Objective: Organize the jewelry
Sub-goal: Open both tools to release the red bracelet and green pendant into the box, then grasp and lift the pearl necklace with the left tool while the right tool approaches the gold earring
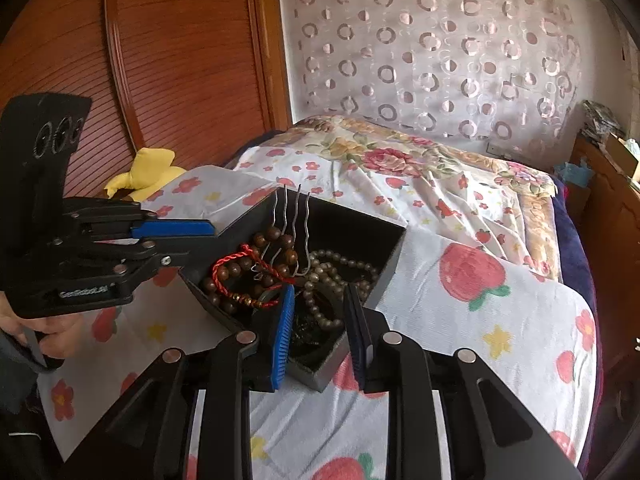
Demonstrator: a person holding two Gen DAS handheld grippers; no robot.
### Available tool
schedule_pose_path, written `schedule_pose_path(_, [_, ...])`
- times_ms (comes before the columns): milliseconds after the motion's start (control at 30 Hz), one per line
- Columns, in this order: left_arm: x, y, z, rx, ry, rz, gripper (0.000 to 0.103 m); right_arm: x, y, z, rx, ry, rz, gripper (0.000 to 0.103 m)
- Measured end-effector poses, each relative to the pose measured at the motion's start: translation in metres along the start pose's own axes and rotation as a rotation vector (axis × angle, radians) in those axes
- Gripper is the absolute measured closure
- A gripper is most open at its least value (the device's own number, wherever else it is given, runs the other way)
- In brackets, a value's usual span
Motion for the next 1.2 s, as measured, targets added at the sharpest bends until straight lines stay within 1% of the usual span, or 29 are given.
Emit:
schedule_pose_path(67, [-0.003, -0.007, -0.012, -0.01, -0.002, -0.009, 0.07, 0.003, -0.006, -0.011, -0.011, -0.004, 0.011, 0.075])
schedule_pose_path(133, [-0.008, -0.022, -0.025, -0.008, -0.023, -0.012, 0.066, 0.007, -0.014, -0.021, -0.016, -0.006, 0.018, 0.075])
schedule_pose_path(233, [-0.017, -0.045, -0.039, 0.013, -0.038, -0.007, 0.065, 0.015, -0.028, -0.034, -0.015, -0.01, 0.029, 0.075])
schedule_pose_path(367, [-0.028, -0.078, -0.055, 0.045, -0.039, 0.008, 0.065, 0.026, -0.052, -0.05, -0.011, -0.014, 0.048, 0.075])
schedule_pose_path(433, [-0.031, -0.093, -0.063, 0.062, -0.042, 0.0, 0.065, 0.032, -0.063, -0.055, -0.006, -0.007, 0.05, 0.075])
schedule_pose_path(567, [-0.04, -0.116, -0.076, 0.078, -0.057, -0.003, 0.064, 0.044, -0.081, -0.066, -0.005, -0.009, 0.054, 0.075])
schedule_pose_path(700, [-0.055, -0.133, -0.084, 0.1, -0.086, 0.006, 0.064, 0.049, -0.094, -0.075, -0.007, -0.02, 0.062, 0.075])
schedule_pose_path(867, [-0.079, -0.149, -0.085, 0.119, -0.078, 0.058, 0.064, 0.055, -0.105, -0.086, -0.01, -0.032, 0.063, 0.075])
schedule_pose_path(1000, [-0.087, -0.155, -0.079, 0.131, -0.054, 0.083, 0.064, 0.06, -0.113, -0.095, -0.016, -0.032, 0.068, 0.075])
schedule_pose_path(1033, [-0.089, -0.157, -0.075, 0.139, -0.034, 0.098, 0.067, 0.061, -0.115, -0.097, -0.016, -0.032, 0.068, 0.075])
schedule_pose_path(1067, [-0.088, -0.159, -0.072, 0.152, -0.013, 0.104, 0.075, 0.062, -0.116, -0.098, -0.016, -0.035, 0.067, 0.075])
schedule_pose_path(1100, [-0.088, -0.16, -0.068, 0.163, 0.004, 0.109, 0.078, 0.063, -0.116, -0.099, -0.016, -0.036, 0.067, 0.075])
schedule_pose_path(1133, [-0.088, -0.16, -0.067, 0.151, 0.014, 0.119, 0.079, 0.063, -0.117, -0.1, -0.017, -0.035, 0.066, 0.075])
schedule_pose_path(1200, [-0.088, -0.159, -0.067, 0.151, 0.024, 0.129, 0.087, 0.064, -0.118, -0.099, -0.016, -0.037, 0.067, 0.075])
Point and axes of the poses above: each gripper's, at about its wrist camera, not at the fingertips, and z roughly the way its jaws point, x to its left, y to its top, the point moved 3 cm from there along z, roughly the way its jaws point, and after that the axes turned 3 degrees about y, right-handed, at the moved point
